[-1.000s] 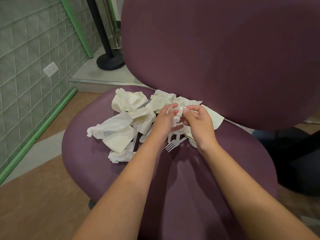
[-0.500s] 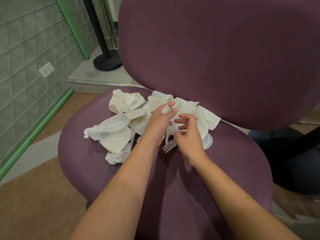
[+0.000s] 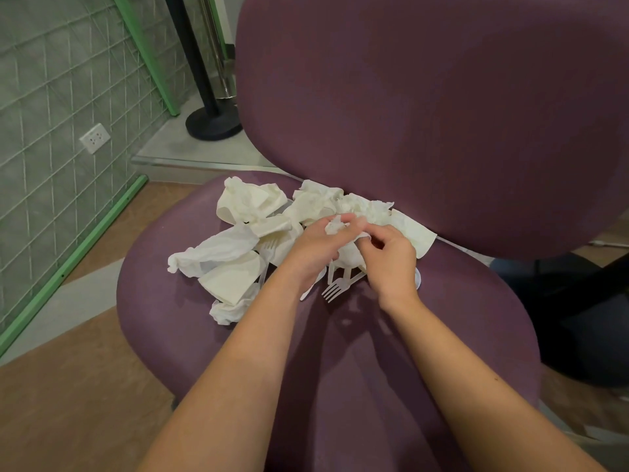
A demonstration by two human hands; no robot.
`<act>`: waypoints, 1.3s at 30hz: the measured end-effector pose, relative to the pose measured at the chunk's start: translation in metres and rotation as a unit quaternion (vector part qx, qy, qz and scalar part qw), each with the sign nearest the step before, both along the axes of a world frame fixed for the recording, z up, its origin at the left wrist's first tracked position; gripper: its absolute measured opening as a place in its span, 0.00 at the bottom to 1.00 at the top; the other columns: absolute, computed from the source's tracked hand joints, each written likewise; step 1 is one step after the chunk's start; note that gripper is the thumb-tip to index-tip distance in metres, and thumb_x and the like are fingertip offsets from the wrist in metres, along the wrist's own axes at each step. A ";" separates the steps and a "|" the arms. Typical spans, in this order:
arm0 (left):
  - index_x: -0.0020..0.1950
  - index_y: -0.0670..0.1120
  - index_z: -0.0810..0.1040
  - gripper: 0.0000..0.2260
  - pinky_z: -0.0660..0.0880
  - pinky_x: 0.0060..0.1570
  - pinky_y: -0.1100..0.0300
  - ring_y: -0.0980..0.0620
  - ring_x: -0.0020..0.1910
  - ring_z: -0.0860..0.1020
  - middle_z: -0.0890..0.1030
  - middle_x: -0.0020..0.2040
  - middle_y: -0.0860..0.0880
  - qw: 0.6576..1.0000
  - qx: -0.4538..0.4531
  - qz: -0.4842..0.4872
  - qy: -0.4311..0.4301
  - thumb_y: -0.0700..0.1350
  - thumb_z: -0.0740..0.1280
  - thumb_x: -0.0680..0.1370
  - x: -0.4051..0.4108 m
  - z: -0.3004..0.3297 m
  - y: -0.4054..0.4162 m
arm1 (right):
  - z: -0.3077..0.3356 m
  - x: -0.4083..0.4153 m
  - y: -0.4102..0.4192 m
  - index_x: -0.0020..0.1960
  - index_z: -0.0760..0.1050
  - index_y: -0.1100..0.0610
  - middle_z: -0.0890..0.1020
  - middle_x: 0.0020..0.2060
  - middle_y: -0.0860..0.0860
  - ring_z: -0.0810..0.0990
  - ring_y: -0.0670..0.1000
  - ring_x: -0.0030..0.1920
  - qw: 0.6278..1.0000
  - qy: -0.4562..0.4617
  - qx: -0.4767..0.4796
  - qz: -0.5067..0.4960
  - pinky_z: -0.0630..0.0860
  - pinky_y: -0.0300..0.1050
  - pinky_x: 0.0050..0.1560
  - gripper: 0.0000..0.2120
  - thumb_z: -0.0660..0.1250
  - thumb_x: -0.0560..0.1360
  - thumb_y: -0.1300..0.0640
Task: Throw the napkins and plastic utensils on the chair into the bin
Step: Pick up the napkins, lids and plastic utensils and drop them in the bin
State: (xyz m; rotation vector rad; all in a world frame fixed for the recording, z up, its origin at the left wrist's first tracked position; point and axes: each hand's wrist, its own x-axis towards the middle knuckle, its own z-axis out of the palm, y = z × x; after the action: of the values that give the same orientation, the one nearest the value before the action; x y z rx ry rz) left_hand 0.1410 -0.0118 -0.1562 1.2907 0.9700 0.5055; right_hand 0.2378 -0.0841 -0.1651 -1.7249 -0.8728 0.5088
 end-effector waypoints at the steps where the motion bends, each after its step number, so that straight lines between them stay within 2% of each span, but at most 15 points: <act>1: 0.61 0.54 0.79 0.22 0.69 0.39 0.66 0.60 0.39 0.74 0.81 0.49 0.59 1.000 0.002 -0.015 0.003 0.60 0.74 0.70 0.000 -0.001 0.001 | 0.004 0.001 0.000 0.47 0.82 0.42 0.75 0.33 0.43 0.71 0.43 0.31 1.000 0.013 0.009 0.005 0.67 0.32 0.35 0.15 0.66 0.75 0.62; 3: 0.61 0.49 0.80 0.21 0.65 0.34 0.66 0.59 0.35 0.70 0.79 0.41 0.60 0.999 0.002 -0.032 -0.002 0.57 0.74 0.71 -0.002 -0.002 0.003 | 0.009 0.004 0.001 0.43 0.79 0.44 0.77 0.31 0.42 0.73 0.42 0.31 0.998 0.060 0.024 0.001 0.72 0.40 0.38 0.12 0.69 0.73 0.61; 5: 0.60 0.48 0.81 0.18 0.64 0.32 0.66 0.56 0.37 0.68 0.79 0.38 0.59 0.999 0.013 -0.036 0.009 0.55 0.73 0.74 -0.005 -0.002 0.005 | 0.010 0.009 0.002 0.42 0.75 0.47 0.79 0.34 0.48 0.76 0.48 0.35 0.997 0.074 0.017 -0.022 0.77 0.50 0.44 0.09 0.72 0.71 0.59; 9: 0.62 0.50 0.79 0.15 0.68 0.37 0.66 0.55 0.38 0.72 0.80 0.40 0.57 0.996 0.048 -0.017 0.068 0.56 0.66 0.79 -0.006 -0.001 0.005 | 0.005 0.018 0.004 0.42 0.78 0.51 0.78 0.35 0.43 0.74 0.44 0.35 0.999 0.040 -0.020 -0.001 0.73 0.41 0.42 0.04 0.73 0.71 0.58; 11: 0.61 0.47 0.78 0.15 0.74 0.42 0.62 0.54 0.42 0.74 0.78 0.42 0.55 0.992 0.077 0.001 0.097 0.54 0.62 0.81 -0.003 -0.002 0.005 | 0.001 0.021 0.008 0.43 0.79 0.50 0.78 0.36 0.42 0.75 0.44 0.37 0.998 0.008 -0.056 0.019 0.72 0.41 0.44 0.05 0.70 0.72 0.60; 13: 0.56 0.45 0.76 0.13 0.73 0.48 0.55 0.53 0.43 0.73 0.76 0.42 0.54 0.988 0.093 0.024 0.120 0.53 0.58 0.83 -0.001 -0.003 0.007 | -0.004 0.025 0.014 0.45 0.79 0.49 0.80 0.42 0.44 0.77 0.47 0.43 0.995 -0.046 -0.087 0.034 0.75 0.46 0.48 0.09 0.66 0.72 0.62; 16: 0.55 0.43 0.74 0.15 0.70 0.47 0.56 0.53 0.41 0.72 0.74 0.41 0.53 0.988 0.075 0.062 0.122 0.52 0.55 0.83 0.002 0.000 0.009 | -0.008 0.036 0.028 0.54 0.79 0.49 0.79 0.50 0.47 0.75 0.52 0.55 0.974 -0.183 -0.128 0.027 0.72 0.51 0.58 0.16 0.62 0.72 0.63; 20: 0.57 0.44 0.74 0.20 0.72 0.52 0.54 0.57 0.42 0.73 0.75 0.43 0.53 0.987 0.070 0.074 0.121 0.60 0.58 0.81 0.003 0.001 0.009 | -0.013 0.048 0.048 0.70 0.69 0.45 0.72 0.62 0.53 0.67 0.58 0.62 0.897 -0.367 -0.244 0.038 0.62 0.52 0.61 0.22 0.58 0.78 0.58; 23: 0.60 0.45 0.73 0.15 0.72 0.52 0.54 0.54 0.44 0.74 0.76 0.43 0.54 0.988 0.076 0.075 0.114 0.54 0.59 0.82 0.005 -0.002 0.009 | -0.020 0.053 0.053 0.65 0.74 0.44 0.72 0.60 0.53 0.66 0.58 0.60 0.858 -0.430 -0.275 0.060 0.61 0.52 0.59 0.15 0.59 0.80 0.51; 25: 0.62 0.45 0.75 0.13 0.71 0.48 0.57 0.54 0.44 0.74 0.78 0.45 0.52 0.989 0.071 0.080 0.099 0.47 0.57 0.82 0.007 -0.003 0.009 | -0.020 0.055 0.052 0.58 0.79 0.46 0.73 0.58 0.52 0.67 0.58 0.59 0.861 -0.434 -0.260 0.047 0.61 0.52 0.58 0.11 0.61 0.80 0.51; 28: 0.64 0.47 0.76 0.13 0.72 0.37 0.62 0.54 0.41 0.75 0.79 0.51 0.49 0.993 0.038 0.083 0.072 0.43 0.56 0.82 0.010 -0.005 0.008 | -0.016 0.052 0.045 0.55 0.78 0.52 0.77 0.56 0.51 0.70 0.57 0.58 0.916 -0.348 -0.199 0.021 0.63 0.51 0.58 0.09 0.61 0.80 0.53; 31: 0.65 0.48 0.75 0.14 0.72 0.35 0.63 0.52 0.48 0.77 0.79 0.59 0.49 0.994 0.035 0.082 0.059 0.44 0.56 0.83 0.011 -0.005 0.007 | -0.001 0.042 0.033 0.53 0.75 0.53 0.79 0.46 0.44 0.77 0.52 0.51 0.988 -0.122 -0.097 -0.005 0.73 0.51 0.55 0.06 0.60 0.81 0.54; 34: 0.67 0.50 0.74 0.15 0.74 0.37 0.62 0.50 0.56 0.78 0.78 0.62 0.50 0.995 0.043 0.070 0.049 0.47 0.56 0.83 0.011 -0.003 0.006 | 0.013 0.034 0.023 0.53 0.74 0.54 0.79 0.41 0.46 0.80 0.49 0.43 0.999 0.003 -0.045 -0.012 0.75 0.44 0.46 0.04 0.61 0.81 0.56; 36: 0.67 0.52 0.75 0.15 0.78 0.44 0.57 0.49 0.61 0.77 0.78 0.63 0.50 0.997 0.050 0.052 0.035 0.50 0.55 0.83 0.011 -0.001 0.003 | 0.021 0.028 0.018 0.52 0.75 0.56 0.81 0.41 0.50 0.80 0.47 0.39 0.997 0.068 -0.015 0.019 0.75 0.43 0.45 0.03 0.62 0.81 0.57; 39: 0.63 0.52 0.77 0.15 0.78 0.57 0.47 0.48 0.57 0.80 0.82 0.56 0.49 0.998 0.019 0.053 0.008 0.53 0.55 0.83 0.012 0.003 0.002 | 0.023 0.017 0.011 0.51 0.75 0.58 0.82 0.39 0.48 0.80 0.40 0.38 0.989 0.122 0.004 0.079 0.75 0.35 0.45 0.03 0.63 0.80 0.60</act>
State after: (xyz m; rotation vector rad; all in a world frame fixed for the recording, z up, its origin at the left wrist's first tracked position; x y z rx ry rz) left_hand 0.1532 -0.0097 -0.1527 1.2839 1.0513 0.5997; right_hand 0.2546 -0.0731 -0.1417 -1.5534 -0.8358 0.8027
